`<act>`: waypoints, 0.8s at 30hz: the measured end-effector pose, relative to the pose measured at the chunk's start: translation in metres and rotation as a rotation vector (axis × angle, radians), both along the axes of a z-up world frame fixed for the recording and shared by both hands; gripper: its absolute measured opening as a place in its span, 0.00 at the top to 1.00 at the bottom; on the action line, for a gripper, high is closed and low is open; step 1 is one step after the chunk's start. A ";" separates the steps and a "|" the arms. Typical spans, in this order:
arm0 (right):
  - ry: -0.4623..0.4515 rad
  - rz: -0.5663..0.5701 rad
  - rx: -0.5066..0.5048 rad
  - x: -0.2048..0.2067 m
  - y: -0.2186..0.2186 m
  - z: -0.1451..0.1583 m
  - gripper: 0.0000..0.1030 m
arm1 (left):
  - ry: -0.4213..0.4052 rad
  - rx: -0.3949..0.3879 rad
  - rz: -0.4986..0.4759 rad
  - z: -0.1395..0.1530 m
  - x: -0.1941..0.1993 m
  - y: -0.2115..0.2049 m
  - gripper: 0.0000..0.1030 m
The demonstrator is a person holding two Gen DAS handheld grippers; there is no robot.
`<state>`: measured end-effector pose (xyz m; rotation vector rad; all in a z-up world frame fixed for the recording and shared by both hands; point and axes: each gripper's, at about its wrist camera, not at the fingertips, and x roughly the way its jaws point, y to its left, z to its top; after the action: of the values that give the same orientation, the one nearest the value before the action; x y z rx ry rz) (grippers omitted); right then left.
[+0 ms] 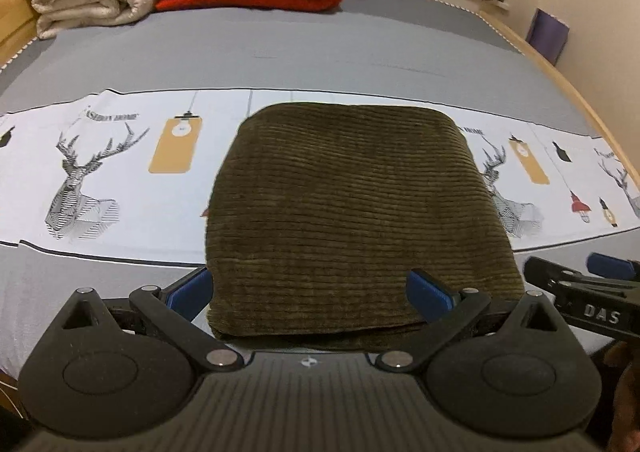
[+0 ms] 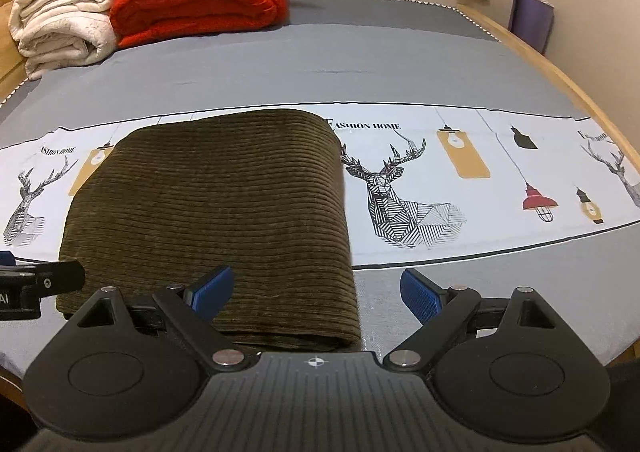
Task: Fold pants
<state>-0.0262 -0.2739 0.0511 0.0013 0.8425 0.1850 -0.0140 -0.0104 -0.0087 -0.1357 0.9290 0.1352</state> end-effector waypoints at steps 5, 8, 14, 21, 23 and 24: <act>0.001 -0.006 0.006 0.000 -0.004 -0.001 0.11 | 0.010 -0.011 0.060 -0.007 0.004 0.010 0.00; -0.002 -0.005 0.000 -0.002 -0.005 -0.002 0.11 | 0.024 -0.012 0.059 -0.009 0.007 0.011 0.00; 0.016 -0.021 -0.012 0.000 -0.008 -0.007 0.11 | 0.031 -0.026 0.036 -0.010 0.005 0.008 0.00; 0.010 -0.013 -0.012 -0.002 -0.008 -0.007 0.11 | 0.050 -0.023 0.018 -0.015 0.005 0.002 0.00; 0.010 -0.008 -0.014 -0.002 -0.007 -0.007 0.11 | 0.050 -0.023 0.012 -0.015 0.005 0.002 0.00; 0.011 -0.006 -0.014 -0.002 -0.006 -0.007 0.11 | 0.049 -0.022 0.010 -0.015 0.004 0.001 0.00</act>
<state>-0.0279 -0.2801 0.0444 -0.0085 0.8548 0.1731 -0.0096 -0.0092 -0.0239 -0.1580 0.9790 0.1379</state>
